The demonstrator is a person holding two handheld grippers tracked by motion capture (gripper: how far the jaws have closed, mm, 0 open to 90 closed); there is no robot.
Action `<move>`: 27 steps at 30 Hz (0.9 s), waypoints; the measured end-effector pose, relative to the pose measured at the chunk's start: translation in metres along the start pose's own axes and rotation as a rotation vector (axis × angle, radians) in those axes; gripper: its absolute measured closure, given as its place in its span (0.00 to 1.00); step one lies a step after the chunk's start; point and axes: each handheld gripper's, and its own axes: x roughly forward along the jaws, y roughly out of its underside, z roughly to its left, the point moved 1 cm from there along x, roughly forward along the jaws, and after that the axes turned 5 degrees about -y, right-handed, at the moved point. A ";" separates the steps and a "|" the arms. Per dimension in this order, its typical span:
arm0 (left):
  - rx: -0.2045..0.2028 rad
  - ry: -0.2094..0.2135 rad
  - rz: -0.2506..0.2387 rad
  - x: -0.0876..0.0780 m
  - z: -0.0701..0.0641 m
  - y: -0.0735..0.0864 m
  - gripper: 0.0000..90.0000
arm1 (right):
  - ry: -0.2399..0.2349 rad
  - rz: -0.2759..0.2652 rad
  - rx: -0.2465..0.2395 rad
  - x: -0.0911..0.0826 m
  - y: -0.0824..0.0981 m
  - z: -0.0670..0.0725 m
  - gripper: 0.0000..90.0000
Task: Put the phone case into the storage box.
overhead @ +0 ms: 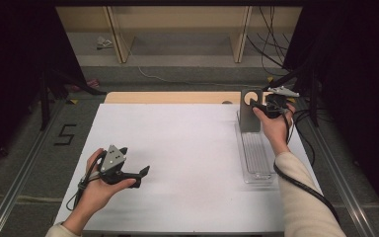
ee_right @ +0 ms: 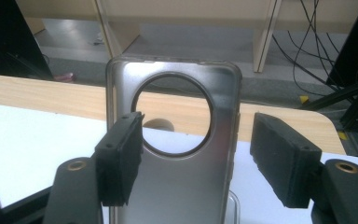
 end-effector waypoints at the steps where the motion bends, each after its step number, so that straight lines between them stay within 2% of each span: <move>1: 0.000 0.000 0.000 0.000 0.000 0.000 0.04 | 0.001 -0.001 0.000 0.000 0.000 0.000 0.38; 27: 0.000 0.000 -0.001 -0.001 0.000 -0.001 0.04 | -0.024 -0.004 -0.035 -0.016 -0.005 0.013 0.24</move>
